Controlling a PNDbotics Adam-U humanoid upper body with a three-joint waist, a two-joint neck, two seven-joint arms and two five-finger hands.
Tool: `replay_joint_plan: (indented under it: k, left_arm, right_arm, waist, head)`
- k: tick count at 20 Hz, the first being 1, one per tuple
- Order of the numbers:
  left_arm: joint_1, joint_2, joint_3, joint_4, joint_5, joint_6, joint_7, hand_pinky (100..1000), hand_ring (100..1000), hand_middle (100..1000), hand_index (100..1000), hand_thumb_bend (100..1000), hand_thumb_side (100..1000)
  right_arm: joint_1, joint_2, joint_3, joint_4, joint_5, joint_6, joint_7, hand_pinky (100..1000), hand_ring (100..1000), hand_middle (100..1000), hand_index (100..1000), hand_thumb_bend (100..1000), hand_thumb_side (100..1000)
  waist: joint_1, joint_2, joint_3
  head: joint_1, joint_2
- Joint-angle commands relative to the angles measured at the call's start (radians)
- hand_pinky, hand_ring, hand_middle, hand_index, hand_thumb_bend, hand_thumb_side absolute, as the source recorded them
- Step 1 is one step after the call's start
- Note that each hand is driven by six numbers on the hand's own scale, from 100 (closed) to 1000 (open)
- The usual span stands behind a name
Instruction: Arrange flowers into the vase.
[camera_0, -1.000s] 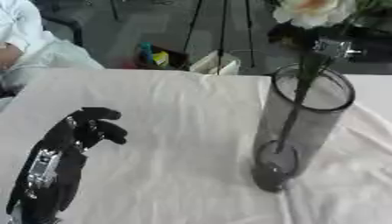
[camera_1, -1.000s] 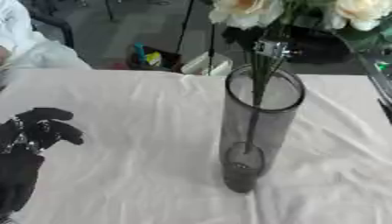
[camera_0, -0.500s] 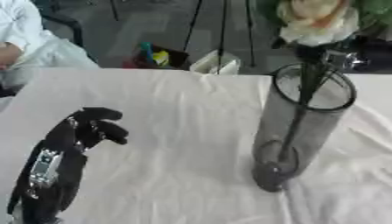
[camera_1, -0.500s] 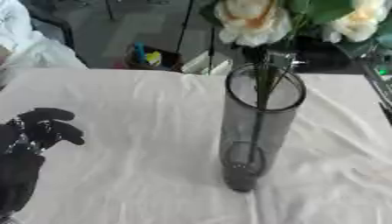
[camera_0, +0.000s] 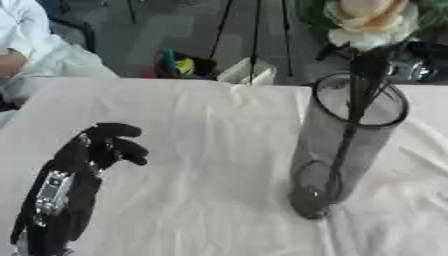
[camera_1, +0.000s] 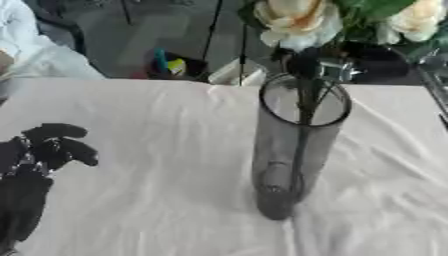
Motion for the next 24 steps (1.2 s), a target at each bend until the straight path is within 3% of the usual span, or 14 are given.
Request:
replay_joint_plan:
  k: [1, 4, 7, 10, 24]
  left_arm:
    - [-0.005, 0.004, -0.006, -0.013, -0.001, -0.001, -0.006, 586, 620, 685, 779, 111, 1000]
    - [-0.006, 0.005, -0.006, -0.013, -0.001, -0.001, -0.007, 586, 621, 685, 779, 111, 1000]
    - [-0.007, 0.005, -0.007, -0.013, 0.0, -0.001, -0.009, 586, 621, 686, 779, 111, 1000]
    - [-0.007, 0.005, -0.007, -0.013, 0.0, -0.001, -0.01, 586, 622, 686, 779, 111, 1000]
    - [-0.006, 0.005, -0.005, -0.013, -0.002, 0.002, -0.014, 586, 624, 688, 778, 112, 1000]
  right_arm:
    - [-0.027, -0.04, -0.023, 0.002, -0.011, -0.004, 0.002, 941, 892, 805, 1000, 458, 1000]
    - [-0.026, -0.046, -0.024, 0.011, -0.003, -0.012, 0.014, 939, 897, 813, 1000, 525, 1000]
    - [-0.028, -0.046, -0.022, 0.027, -0.014, -0.024, 0.058, 931, 901, 806, 1000, 673, 1000]
    - [-0.034, -0.049, -0.026, 0.04, -0.017, -0.027, 0.11, 918, 893, 802, 1000, 767, 906]
    - [-0.006, -0.102, -0.057, 0.038, 0.015, -0.039, 0.122, 913, 914, 825, 1000, 807, 881]
  waist:
    - [-0.008, -0.004, -0.001]
    - [-0.009, -0.004, 0.0]
    - [-0.009, -0.004, 0.0]
    - [-0.01, -0.003, 0.0]
    - [-0.011, -0.002, -0.007]
  head:
    - [0.003, -0.004]
    - [0.003, -0.005]
    - [0.003, -0.005]
    - [0.004, -0.004]
    - [0.014, -0.005]
